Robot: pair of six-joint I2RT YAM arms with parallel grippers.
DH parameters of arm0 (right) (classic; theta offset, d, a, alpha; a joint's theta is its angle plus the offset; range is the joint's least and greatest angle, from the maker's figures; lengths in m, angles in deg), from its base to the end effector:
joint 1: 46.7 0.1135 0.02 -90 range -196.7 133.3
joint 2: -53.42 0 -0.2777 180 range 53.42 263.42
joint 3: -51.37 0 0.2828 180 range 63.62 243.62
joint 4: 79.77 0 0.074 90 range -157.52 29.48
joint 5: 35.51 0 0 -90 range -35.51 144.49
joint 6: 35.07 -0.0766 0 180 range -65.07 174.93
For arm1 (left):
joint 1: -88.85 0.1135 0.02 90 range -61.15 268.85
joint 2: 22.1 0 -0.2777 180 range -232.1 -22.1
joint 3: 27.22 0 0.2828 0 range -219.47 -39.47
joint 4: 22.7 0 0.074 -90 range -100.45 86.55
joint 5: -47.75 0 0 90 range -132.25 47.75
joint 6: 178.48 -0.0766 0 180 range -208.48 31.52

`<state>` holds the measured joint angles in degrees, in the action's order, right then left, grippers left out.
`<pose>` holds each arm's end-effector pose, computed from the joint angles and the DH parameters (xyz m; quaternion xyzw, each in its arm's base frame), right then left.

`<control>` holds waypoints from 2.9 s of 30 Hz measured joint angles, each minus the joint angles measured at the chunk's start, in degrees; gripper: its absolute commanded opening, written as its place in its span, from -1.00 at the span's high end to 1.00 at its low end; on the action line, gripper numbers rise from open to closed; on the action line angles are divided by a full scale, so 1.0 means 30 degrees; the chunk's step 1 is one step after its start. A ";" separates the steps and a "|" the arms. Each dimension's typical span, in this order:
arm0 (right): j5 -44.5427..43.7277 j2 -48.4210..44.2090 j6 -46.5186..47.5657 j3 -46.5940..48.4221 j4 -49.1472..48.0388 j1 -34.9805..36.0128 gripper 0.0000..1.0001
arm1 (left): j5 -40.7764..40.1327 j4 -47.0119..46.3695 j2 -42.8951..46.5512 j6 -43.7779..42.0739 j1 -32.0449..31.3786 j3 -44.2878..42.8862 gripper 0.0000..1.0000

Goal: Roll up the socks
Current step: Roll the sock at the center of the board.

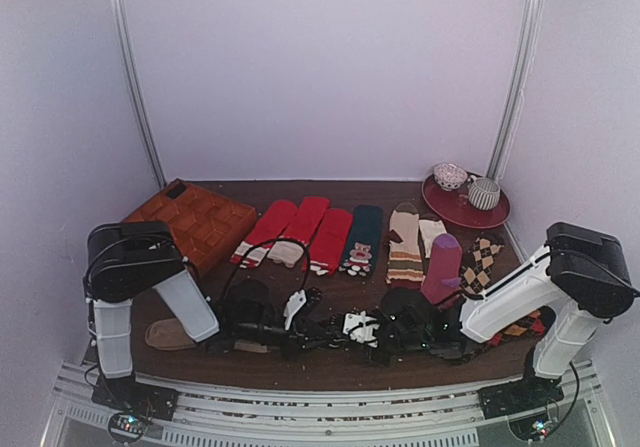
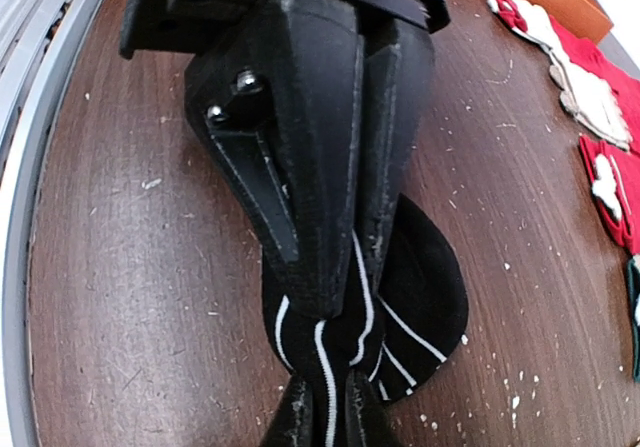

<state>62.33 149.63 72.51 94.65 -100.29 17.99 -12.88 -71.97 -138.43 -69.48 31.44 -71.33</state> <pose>0.1389 0.3182 0.0836 -0.5999 0.6368 0.2470 0.4166 0.1618 -0.3228 0.0382 0.3975 0.7155 -0.4965 0.2891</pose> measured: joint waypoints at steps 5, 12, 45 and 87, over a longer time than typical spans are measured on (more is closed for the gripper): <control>0.0678 0.0175 -0.0867 0.1559 0.2484 -0.0066 0.92 | -0.0109 0.0911 0.0911 -0.0634 -0.0007 0.0233 0.27; 0.3162 0.0860 -0.3089 0.4699 0.7504 -0.0612 0.92 | -0.1654 0.6448 0.5180 -0.3905 -0.0080 0.0627 0.10; 1.0309 0.3286 -0.7366 0.8386 1.3733 -0.4313 0.91 | -0.1217 0.6346 0.3672 -0.8721 -0.0117 -0.0488 0.24; 0.7249 -0.1880 -0.5865 0.2929 0.7541 -0.4641 -0.14 | -0.1566 0.3140 0.1610 -0.1559 -0.0372 0.0211 1.00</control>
<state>84.08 143.99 54.92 103.43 -77.67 4.06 -17.58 -62.55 -133.60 -74.16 30.32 -70.69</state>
